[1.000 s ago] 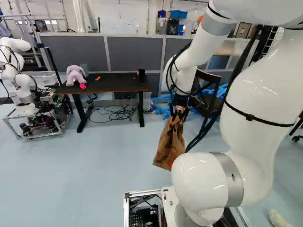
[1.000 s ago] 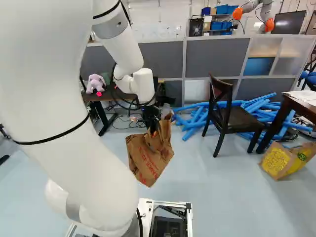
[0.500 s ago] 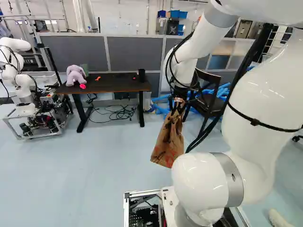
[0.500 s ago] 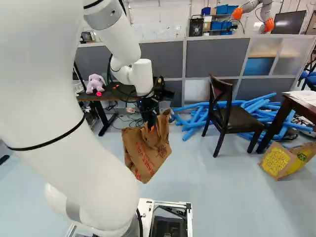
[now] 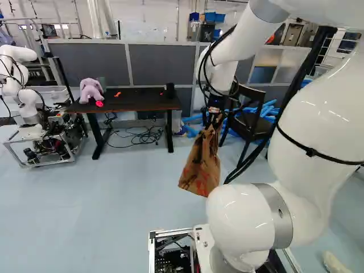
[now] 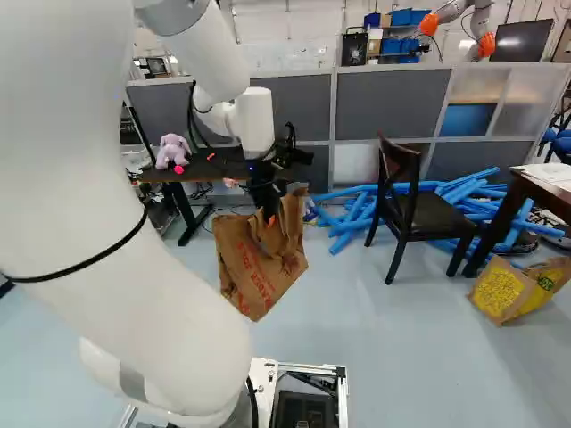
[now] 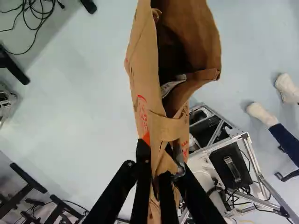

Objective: Pick up the bag on the ground and place it on the table

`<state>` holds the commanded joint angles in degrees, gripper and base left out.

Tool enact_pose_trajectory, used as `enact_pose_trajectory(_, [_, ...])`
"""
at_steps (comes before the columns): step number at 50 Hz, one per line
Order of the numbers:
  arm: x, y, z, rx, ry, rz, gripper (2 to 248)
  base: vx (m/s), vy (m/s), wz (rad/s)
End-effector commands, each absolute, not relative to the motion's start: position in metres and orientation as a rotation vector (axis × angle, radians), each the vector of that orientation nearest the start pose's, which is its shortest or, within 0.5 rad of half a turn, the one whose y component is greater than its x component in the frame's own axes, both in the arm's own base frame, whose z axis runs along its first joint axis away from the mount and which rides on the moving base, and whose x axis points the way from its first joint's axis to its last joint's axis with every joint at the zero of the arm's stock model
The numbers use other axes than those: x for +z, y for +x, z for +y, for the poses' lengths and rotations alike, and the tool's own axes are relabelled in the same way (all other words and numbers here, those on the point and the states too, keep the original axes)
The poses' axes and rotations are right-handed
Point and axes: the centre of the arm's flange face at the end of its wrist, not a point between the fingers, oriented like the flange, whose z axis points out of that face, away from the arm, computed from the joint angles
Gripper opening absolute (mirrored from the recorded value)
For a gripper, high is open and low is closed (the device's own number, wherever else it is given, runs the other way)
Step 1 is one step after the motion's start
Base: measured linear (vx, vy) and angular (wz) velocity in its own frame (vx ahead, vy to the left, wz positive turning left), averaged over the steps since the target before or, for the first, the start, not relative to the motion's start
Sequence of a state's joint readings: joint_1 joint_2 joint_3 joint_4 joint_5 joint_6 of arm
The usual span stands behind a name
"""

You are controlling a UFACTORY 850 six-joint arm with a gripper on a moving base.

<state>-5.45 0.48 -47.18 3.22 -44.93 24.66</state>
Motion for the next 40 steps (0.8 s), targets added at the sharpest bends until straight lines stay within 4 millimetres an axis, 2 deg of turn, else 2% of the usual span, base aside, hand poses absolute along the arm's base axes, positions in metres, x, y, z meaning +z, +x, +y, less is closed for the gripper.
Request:
enact_pose_trajectory(18, [0.516, 0.426, -0.035, -0.148, -2.96, 0.847, 21, 0.0, 0.0, 0.0])
enact_pose_trajectory(40, [0.549, 0.438, -0.032, -0.158, -2.96, 0.831, 21, 0.0, 0.0, 0.0])
